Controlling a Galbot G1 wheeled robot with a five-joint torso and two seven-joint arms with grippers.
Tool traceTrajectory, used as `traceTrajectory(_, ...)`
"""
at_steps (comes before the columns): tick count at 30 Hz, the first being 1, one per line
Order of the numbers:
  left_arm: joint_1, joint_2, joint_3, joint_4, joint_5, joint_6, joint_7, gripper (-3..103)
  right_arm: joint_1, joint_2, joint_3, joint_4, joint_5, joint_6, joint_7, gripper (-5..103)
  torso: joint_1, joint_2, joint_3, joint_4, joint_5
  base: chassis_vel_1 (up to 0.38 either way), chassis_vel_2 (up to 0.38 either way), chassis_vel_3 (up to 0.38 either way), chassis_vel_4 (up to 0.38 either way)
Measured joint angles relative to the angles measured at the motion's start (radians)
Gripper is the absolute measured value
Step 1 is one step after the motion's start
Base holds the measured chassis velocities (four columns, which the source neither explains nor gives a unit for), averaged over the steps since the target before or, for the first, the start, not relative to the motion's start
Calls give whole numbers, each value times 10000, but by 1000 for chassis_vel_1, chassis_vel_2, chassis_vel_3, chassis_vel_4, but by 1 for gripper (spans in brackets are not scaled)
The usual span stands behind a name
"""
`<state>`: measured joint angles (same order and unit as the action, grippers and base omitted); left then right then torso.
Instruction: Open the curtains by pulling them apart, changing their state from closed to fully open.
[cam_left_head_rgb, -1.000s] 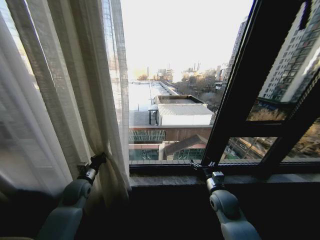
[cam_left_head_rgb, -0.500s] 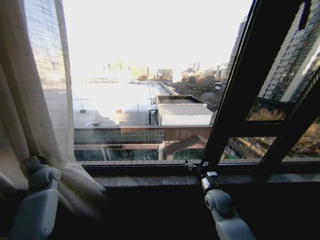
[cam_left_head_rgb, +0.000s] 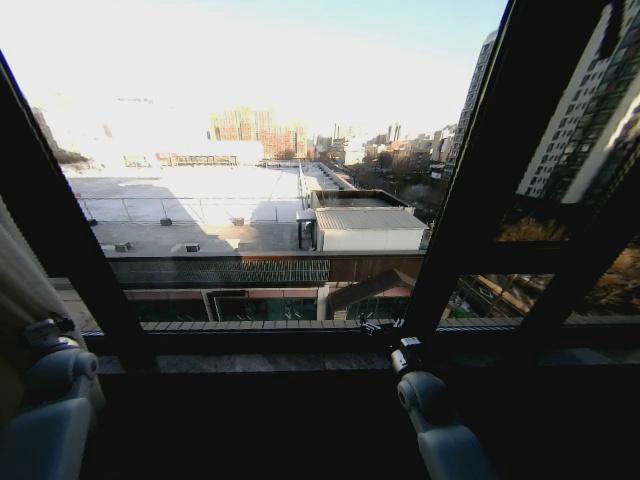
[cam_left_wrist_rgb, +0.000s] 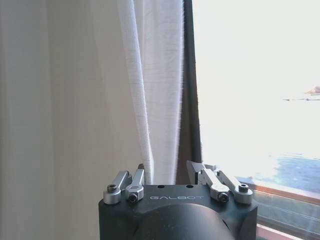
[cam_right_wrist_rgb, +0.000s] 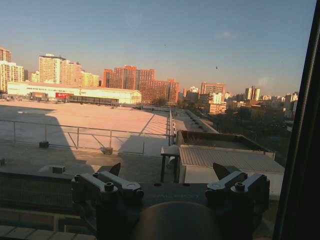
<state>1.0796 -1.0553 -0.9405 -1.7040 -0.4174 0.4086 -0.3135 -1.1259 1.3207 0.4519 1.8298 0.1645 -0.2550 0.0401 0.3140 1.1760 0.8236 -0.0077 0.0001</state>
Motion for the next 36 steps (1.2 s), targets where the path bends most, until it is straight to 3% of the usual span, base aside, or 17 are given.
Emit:
traceTrajectory(1,0,0,0,0,0,0,0,39,0,0,0,0,0,0,0,100,0,0,0,0,0,0,0,0,0)
traceTrajectory(4,935,-206,-31,-1230,-200,-70,1739,55,-129,0,17,145,16,-14,11,100,-1,1,-1,-1,3,0,0,0,0)
traceTrajectory(5,935,-206,-31,-1230,-200,-70,1739,55,-129,0,17,145,16,-14,11,100,-1,1,-1,-1,3,0,0,0,0)
traceTrajectory(7,1579,-284,-104,-1893,-223,-247,2736,60,-192,2,40,247,25,-25,18,100,-1,1,-1,0,4,0,0,0,0)
traceTrajectory(8,1938,-357,-128,-2255,-250,-292,3066,71,-214,11,47,309,31,-29,21,100,0,0,-1,-1,4,0,0,0,0)
traceTrajectory(9,2198,-429,-142,-2501,-258,-306,3213,71,-227,17,52,358,34,-32,27,100,0,0,-1,0,4,0,0,0,0)
traceTrajectory(10,2198,-429,-142,-2501,-258,-306,3213,71,-227,17,52,358,34,-32,27,100,0,0,-1,0,4,0,0,0,0)
traceTrajectory(13,2925,-795,-178,-3165,-215,-436,3602,87,-267,16,36,559,55,-41,40,100,-1,1,-1,1,3,0,0,0,0)
traceTrajectory(16,3141,-948,-177,-3422,-206,-465,3622,93,-267,11,35,625,64,-42,47,100,-1,1,-2,1,3,0,0,0,0)
traceTrajectory(17,3343,-1094,-161,-3666,-205,-479,3626,99,-267,3,40,678,80,-44,71,100,-1,1,-2,1,3,0,0,0,0)
traceTrajectory(23,3718,-1388,-109,-4115,-195,-631,3630,100,-365,-79,85,1072,124,-473,196,100,-1,1,-1,0,3,0,0,0,0)
traceTrajectory(36,4081,-1478,-199,-4142,-171,-1208,3903,100,-579,-68,121,1297,59,-604,-92,100,0,1,-1,1,-1,-26,-44,26,38)
